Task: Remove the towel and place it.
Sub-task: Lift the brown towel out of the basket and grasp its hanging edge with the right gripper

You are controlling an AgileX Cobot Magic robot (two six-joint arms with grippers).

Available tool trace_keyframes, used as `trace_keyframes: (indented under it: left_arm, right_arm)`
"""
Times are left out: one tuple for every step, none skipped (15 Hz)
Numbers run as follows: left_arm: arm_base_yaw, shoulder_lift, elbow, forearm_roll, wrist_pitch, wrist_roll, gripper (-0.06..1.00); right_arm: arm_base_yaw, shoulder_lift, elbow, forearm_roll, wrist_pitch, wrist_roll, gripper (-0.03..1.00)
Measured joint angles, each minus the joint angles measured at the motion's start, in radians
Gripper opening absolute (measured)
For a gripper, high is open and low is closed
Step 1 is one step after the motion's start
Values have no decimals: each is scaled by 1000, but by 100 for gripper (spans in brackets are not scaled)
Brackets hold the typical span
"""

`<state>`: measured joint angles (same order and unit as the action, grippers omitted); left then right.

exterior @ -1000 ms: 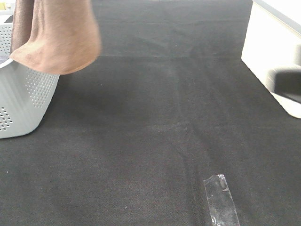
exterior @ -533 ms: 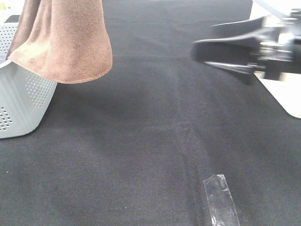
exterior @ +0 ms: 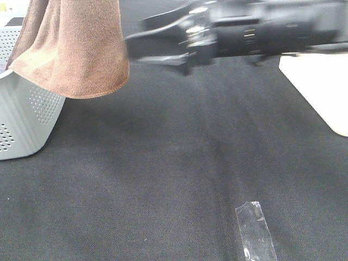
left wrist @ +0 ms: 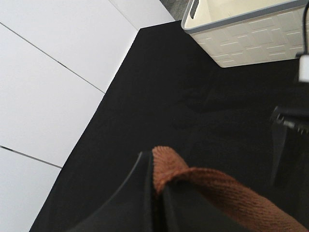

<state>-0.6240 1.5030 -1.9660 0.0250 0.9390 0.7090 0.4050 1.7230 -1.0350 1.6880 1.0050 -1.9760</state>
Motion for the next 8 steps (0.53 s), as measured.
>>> trace_keyframes:
  left_arm:
    - [0,0,0,-3,0,0,0]
    - [0,0,0,-7,0,0,0]
    - [0,0,0,-8,-1,0,0]
    - [0,0,0,-8,-5,0,0]
    - [0,1,0,-9,-19,0,0]
    - [0,2,0,-10,-21,1,0]
    - [0,2,0,-11,-21,3,0]
    - [0,2,0,-7,-21,3,0]
  right_arm:
    - [36,25,-32,-13,0,2,84]
    - [69,52,-67,-15,-1,11,84]
    - [89,75,-95,-18,-2,29,84]
    - [103,99,-120,-23,-6,39,84]
    - [114,120,-137,-28,-10,49,84]
    - [119,138,-145,-40,-15,59,84]
    - [119,146,-145,-60,-23,72,84]
    - [119,149,-145,-78,-25,83,83]
